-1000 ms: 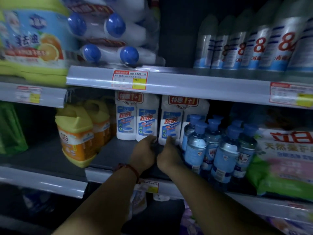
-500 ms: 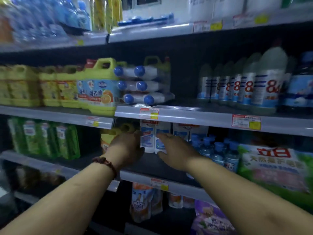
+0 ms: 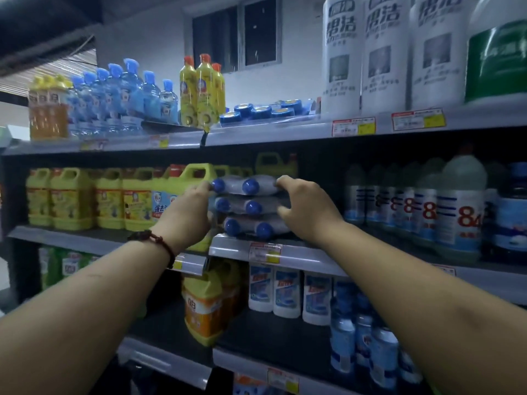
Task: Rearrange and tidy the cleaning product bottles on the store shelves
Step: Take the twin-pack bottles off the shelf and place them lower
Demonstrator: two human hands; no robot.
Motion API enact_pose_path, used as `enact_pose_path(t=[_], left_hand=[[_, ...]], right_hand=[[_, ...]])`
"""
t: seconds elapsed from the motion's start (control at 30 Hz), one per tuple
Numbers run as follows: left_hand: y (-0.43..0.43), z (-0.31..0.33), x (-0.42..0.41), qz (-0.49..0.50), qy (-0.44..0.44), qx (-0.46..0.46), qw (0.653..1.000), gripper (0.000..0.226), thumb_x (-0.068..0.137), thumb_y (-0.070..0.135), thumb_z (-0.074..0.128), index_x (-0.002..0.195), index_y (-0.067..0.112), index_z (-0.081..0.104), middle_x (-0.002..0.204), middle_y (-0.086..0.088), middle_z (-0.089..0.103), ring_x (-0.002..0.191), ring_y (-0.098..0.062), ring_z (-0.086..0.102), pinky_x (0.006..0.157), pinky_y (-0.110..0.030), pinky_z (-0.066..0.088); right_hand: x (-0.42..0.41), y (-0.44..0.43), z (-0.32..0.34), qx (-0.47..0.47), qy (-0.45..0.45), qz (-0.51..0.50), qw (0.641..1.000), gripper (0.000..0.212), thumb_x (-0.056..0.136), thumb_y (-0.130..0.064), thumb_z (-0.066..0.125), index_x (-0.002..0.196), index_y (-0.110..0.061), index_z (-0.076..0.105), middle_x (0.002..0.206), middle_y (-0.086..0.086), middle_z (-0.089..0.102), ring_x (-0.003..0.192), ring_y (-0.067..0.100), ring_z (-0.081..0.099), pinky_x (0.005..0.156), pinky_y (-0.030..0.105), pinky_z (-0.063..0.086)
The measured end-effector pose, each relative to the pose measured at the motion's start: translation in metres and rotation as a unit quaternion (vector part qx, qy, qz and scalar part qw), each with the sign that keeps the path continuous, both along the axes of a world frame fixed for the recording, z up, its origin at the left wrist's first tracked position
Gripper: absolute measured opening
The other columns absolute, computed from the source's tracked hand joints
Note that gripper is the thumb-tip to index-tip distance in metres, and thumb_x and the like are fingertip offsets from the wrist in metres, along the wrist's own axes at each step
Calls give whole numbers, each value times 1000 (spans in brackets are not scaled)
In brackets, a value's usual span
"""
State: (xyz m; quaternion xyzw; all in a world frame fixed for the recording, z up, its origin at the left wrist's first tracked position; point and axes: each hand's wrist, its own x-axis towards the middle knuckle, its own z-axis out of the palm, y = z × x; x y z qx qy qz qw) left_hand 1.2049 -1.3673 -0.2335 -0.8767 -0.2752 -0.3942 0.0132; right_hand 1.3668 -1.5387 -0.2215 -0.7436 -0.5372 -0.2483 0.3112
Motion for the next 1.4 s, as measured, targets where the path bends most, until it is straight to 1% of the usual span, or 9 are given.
enact_pose_path(t=[0.23,0.47,0.63,0.8,0.9,1.03,1.2,1.3,1.4], left_hand=[[46,16,33,-7,1,15,1000,52,91,-1,59,139,12,45,121,-14,59,111,-30,57,87,-35,51],[75,14,52,-2,-18,41,999,31,94,14,65,123,7,57,104,-13,65,92,-31,66,67,-33,51],[69,5,52,-36,-76,45,995,43,96,23,63,137,19,51,109,-18,61,95,-38,61,73,-37,47],[50,7,37,-100,-115,90,984,38,95,22,64,130,9,56,113,-13,60,95,-29,61,81,-41,55],[34,16,23,-132,-156,120,972,37,96,21,65,130,10,57,112,-12,62,89,-20,59,81,-35,53],[11,31,5,-169,-194,137,956,37,99,30,61,132,14,54,109,-9,60,88,-24,62,82,-39,52],[-42,63,-20,-210,-295,133,923,39,100,34,60,133,14,56,110,-2,55,77,-14,60,71,-22,51],[-76,82,-35,-258,-400,58,878,41,98,32,64,134,20,48,114,2,59,81,-9,65,64,-15,53],[-89,63,-34,-351,-345,-242,836,52,98,41,60,136,9,44,117,-5,69,102,-18,72,74,-25,61]], right_hand=[[44,46,15,-21,10,4,1000,45,83,-15,51,122,-37,53,131,2,59,111,30,61,92,40,52],[63,76,26,-71,-67,34,995,77,85,-6,54,154,-34,32,155,0,39,137,26,43,109,37,40],[62,78,25,-96,-124,39,987,49,97,-17,45,145,-27,42,151,0,43,128,28,51,101,37,43],[60,54,13,-28,-144,74,986,45,97,-16,44,140,-27,44,152,-3,41,130,27,50,106,37,42],[45,32,15,25,-175,91,980,31,99,-28,36,125,-39,49,134,-8,54,113,25,59,98,40,48],[23,0,22,89,-135,131,978,58,86,0,50,138,-23,47,141,-4,52,116,33,60,95,44,50],[-12,-35,46,191,-92,158,964,44,89,-2,58,132,-9,55,122,8,61,100,26,60,81,29,45],[-43,-52,66,267,-27,179,946,42,93,-11,62,135,-13,55,123,1,62,100,9,58,83,20,49],[-70,-58,69,274,100,230,929,40,93,-10,64,132,-20,58,112,-7,63,92,5,63,81,23,56]])
